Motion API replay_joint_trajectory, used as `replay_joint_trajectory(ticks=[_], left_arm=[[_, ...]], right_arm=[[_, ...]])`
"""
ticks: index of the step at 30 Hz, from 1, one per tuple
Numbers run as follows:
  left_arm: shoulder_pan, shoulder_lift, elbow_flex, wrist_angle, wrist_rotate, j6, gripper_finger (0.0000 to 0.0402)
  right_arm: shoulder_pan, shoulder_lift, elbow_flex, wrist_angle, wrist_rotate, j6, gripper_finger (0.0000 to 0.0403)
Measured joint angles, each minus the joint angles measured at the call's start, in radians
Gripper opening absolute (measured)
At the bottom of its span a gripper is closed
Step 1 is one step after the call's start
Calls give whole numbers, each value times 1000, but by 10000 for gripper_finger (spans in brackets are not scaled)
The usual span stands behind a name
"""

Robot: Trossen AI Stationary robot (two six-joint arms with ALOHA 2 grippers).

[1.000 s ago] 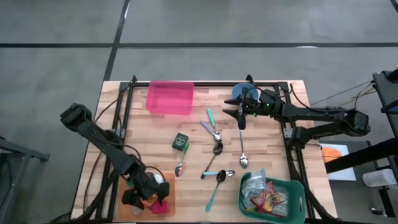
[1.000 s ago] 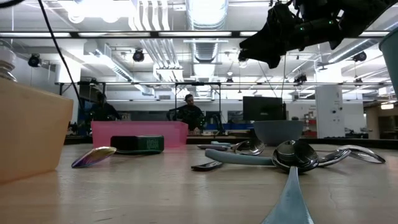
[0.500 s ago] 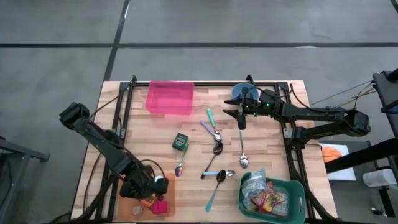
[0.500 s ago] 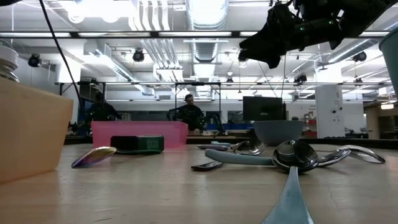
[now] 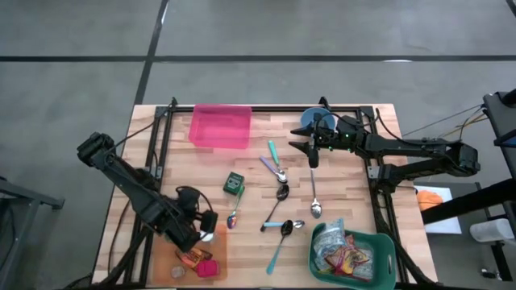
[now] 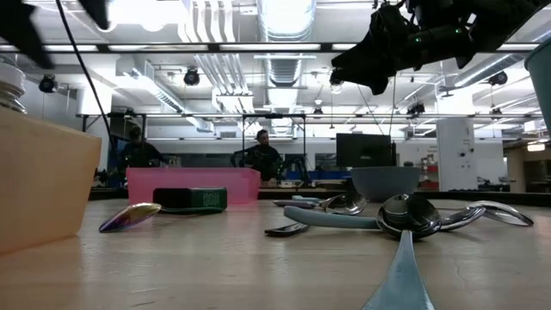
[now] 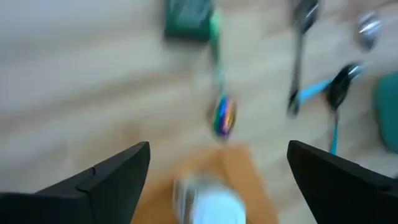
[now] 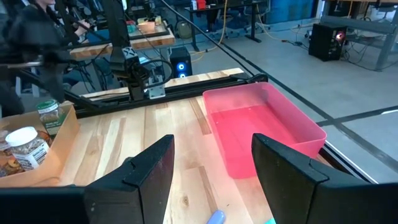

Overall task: Pick & Place Food Item
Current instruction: Put the green seasoning can into the orange bin

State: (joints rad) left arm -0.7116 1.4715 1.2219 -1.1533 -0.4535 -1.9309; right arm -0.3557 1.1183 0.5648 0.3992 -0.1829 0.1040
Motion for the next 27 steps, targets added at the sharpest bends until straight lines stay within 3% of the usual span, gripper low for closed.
replay_joint_trajectory(ticks=[9, 17, 27], left_arm=[[6, 0, -4, 0, -292, 357, 383], [45, -4, -5, 0, -423, 602, 383], [160, -4, -51, -3, -638, 717, 383]], right_arm=[[0, 0, 0, 0, 0, 0, 211], [0, 0, 0, 0, 0, 0, 211], [0, 0, 0, 0, 0, 0, 211]])
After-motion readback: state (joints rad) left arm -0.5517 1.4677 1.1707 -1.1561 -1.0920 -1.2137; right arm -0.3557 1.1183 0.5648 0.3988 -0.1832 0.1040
